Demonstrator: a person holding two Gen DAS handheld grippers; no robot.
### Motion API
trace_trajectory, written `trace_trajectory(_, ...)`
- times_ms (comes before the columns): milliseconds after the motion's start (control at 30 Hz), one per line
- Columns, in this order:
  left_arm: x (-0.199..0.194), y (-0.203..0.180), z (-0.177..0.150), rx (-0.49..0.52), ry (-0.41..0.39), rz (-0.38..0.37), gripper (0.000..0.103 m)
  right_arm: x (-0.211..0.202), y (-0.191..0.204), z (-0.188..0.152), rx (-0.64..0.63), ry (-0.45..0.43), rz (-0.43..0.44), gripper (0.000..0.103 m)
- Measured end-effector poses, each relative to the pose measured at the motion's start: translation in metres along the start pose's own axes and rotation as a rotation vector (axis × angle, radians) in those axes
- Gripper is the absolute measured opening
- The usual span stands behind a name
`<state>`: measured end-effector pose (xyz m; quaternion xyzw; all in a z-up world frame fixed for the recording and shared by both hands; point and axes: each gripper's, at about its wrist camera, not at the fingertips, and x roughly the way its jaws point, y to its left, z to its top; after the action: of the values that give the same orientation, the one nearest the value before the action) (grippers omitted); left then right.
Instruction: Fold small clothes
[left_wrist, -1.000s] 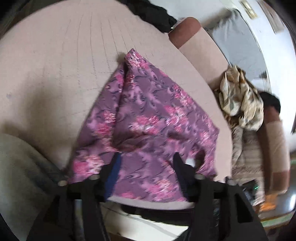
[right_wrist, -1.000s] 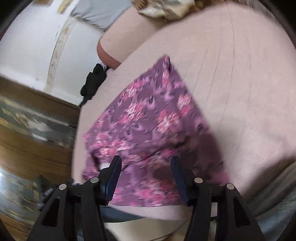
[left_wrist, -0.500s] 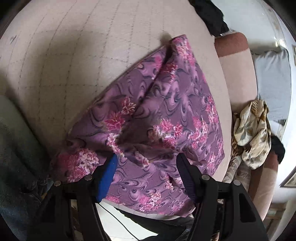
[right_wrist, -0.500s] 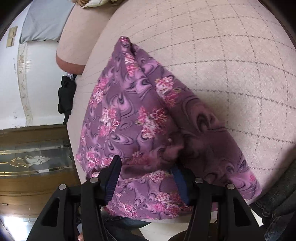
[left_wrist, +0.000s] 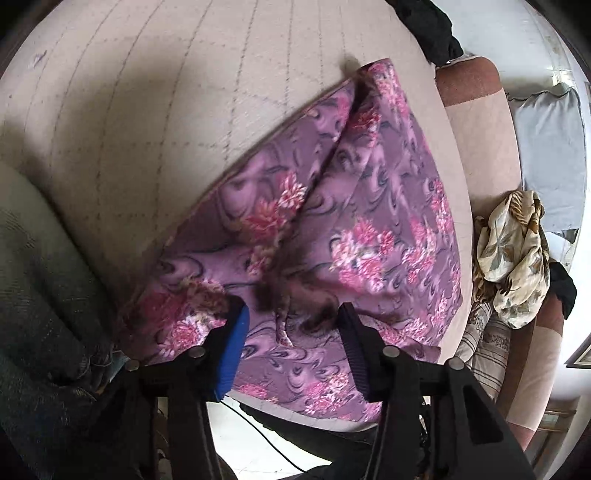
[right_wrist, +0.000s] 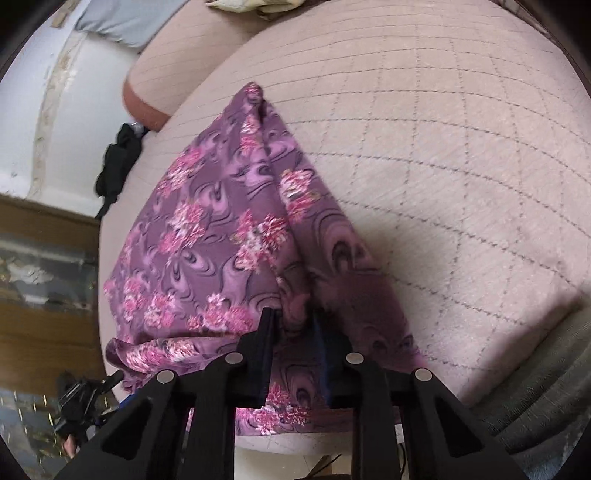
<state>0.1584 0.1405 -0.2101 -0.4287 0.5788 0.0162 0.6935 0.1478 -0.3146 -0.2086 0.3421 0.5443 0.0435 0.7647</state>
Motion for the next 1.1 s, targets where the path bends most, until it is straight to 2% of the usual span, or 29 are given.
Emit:
trace_trajectory(67, 0.001, 0.001, 0.001, -0.007, -0.003, -0.004, 0.047, 0.000, 0.000, 0.001, 0.005, 0.003, 0.048, 0.025)
trace_trajectory(133, 0.003, -0.002, 0.002, 0.007, -0.010, -0.002, 0.040, 0.003, 0.000, 0.001, 0.000, 0.005, 0.050, 0.025)
trace_trajectory(200, 0.004, -0.004, 0.001, 0.026, 0.013, 0.013, 0.021, 0.004, -0.004, 0.001, 0.008, 0.010, 0.061, 0.021)
trace_trajectory(267, 0.003, -0.008, 0.000, 0.046, 0.013, 0.007, 0.008, 0.001, -0.006, 0.002, 0.029, 0.005, 0.081, 0.012)
trace_trajectory(300, -0.001, -0.013, 0.000, 0.059, 0.000, 0.005, 0.007, -0.005, -0.008, 0.004, 0.041, -0.001, 0.119, 0.010)
trace_trajectory(367, -0.028, -0.022, 0.002, 0.110, -0.057, -0.070, 0.007, -0.022, -0.003, 0.007, 0.024, -0.031, 0.158, 0.009)
trace_trajectory(433, -0.052, -0.034, 0.001, 0.187, -0.101, -0.113, 0.007, -0.044, 0.010, 0.009, -0.054, -0.077, 0.136, 0.009)
trace_trajectory(533, -0.062, -0.046, -0.008, 0.340, -0.135, -0.017, 0.007, -0.060, 0.022, -0.001, -0.148, -0.083, 0.107, 0.009)
trace_trajectory(600, -0.039, -0.041, -0.010, 0.398, -0.132, 0.082, 0.007, -0.051, 0.023, -0.006, -0.197, -0.074, 0.030, 0.009)
trace_trajectory(700, -0.010, -0.024, -0.015, 0.375, -0.090, 0.133, 0.007, -0.025, 0.015, -0.006, -0.182, -0.036, -0.061, 0.009)
trace_trajectory(833, -0.023, -0.030, -0.031, 0.424, -0.138, 0.115, 0.007, -0.044, 0.023, -0.007, -0.222, -0.084, -0.073, 0.009)
trace_trajectory(933, -0.009, -0.024, -0.023, 0.398, -0.099, 0.153, 0.007, -0.023, 0.015, -0.005, -0.201, -0.031, -0.121, 0.009)
trace_trajectory(967, -0.012, -0.019, -0.018, 0.382, -0.097, 0.140, 0.007, -0.015, 0.013, -0.006, -0.180, -0.007, -0.136, 0.009)
trace_trajectory(1033, -0.029, -0.019, -0.018, 0.385, -0.154, 0.098, 0.007, -0.030, 0.022, -0.013, -0.222, -0.044, -0.129, 0.009)
trace_trajectory(1100, -0.029, -0.023, -0.022, 0.408, -0.166, 0.124, 0.007, -0.033, 0.027, -0.019, -0.259, -0.058, -0.160, 0.008)
